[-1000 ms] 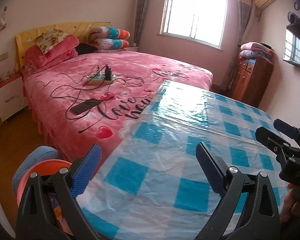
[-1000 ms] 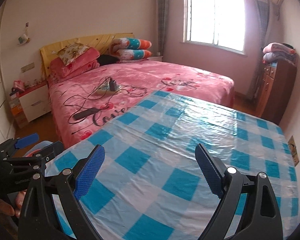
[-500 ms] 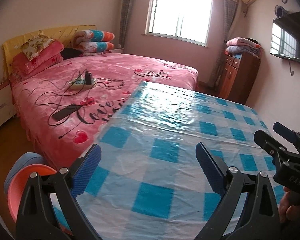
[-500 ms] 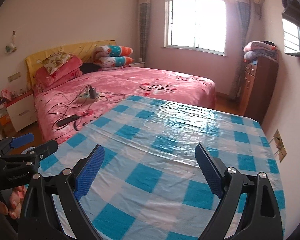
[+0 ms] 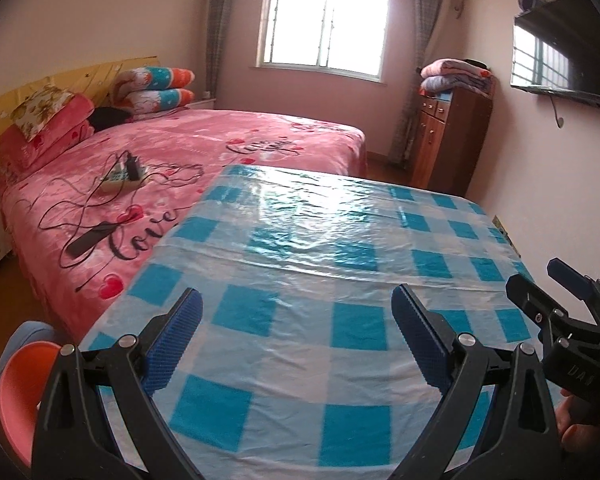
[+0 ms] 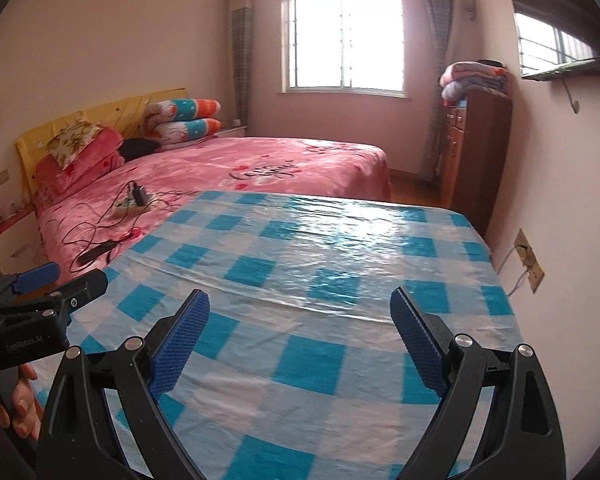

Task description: Collect trash

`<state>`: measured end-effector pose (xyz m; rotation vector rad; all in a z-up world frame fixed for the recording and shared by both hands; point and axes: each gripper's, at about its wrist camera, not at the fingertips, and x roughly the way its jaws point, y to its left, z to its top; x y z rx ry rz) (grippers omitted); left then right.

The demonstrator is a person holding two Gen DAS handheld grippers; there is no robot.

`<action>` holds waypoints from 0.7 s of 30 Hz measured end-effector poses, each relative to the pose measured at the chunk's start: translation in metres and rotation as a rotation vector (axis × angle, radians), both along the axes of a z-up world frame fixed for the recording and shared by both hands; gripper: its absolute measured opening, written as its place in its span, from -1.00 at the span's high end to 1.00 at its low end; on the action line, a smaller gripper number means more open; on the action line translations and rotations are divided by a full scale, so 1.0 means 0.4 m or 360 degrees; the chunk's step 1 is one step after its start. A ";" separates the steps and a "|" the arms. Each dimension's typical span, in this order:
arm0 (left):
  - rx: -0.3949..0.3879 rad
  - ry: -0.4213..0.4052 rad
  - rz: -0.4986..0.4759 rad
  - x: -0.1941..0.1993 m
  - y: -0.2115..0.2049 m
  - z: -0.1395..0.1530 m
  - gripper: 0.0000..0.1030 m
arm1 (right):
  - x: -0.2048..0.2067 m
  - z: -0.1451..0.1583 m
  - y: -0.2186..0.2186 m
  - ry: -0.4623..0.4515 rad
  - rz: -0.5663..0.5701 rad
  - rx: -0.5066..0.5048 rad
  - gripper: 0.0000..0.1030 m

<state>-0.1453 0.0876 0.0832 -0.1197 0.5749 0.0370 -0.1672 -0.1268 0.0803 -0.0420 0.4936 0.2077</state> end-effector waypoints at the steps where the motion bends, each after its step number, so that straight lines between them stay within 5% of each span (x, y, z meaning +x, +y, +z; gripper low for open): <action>1: 0.0007 -0.0003 -0.0014 0.004 -0.014 0.003 -0.86 | -0.001 0.001 -0.008 -0.0007 -0.0012 -0.0002 -0.76; 21: 0.0116 0.0060 -0.0128 0.064 -0.183 -0.002 -0.86 | -0.002 -0.037 -0.184 -0.0002 -0.0202 0.0126 -0.76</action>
